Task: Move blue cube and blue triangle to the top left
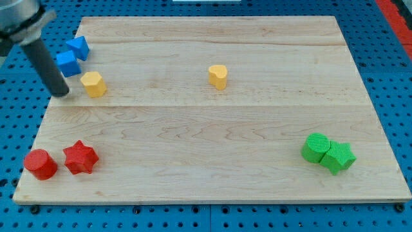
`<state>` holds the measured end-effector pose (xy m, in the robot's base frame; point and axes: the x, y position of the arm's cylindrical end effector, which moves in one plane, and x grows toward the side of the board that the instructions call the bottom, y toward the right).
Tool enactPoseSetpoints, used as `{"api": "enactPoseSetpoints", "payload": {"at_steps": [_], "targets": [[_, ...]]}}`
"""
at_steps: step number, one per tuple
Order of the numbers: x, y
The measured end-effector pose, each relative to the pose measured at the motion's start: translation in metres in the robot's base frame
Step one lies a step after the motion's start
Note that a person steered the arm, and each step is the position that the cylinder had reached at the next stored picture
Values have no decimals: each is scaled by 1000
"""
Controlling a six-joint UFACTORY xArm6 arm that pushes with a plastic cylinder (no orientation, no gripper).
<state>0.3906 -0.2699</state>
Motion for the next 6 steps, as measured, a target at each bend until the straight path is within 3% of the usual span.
{"api": "enactPoseSetpoints", "payload": {"at_steps": [1,3,4,5,6], "targets": [[-49,-2],[-33,-33],[-65,-30],[-129,-10],[-117,0]]}}
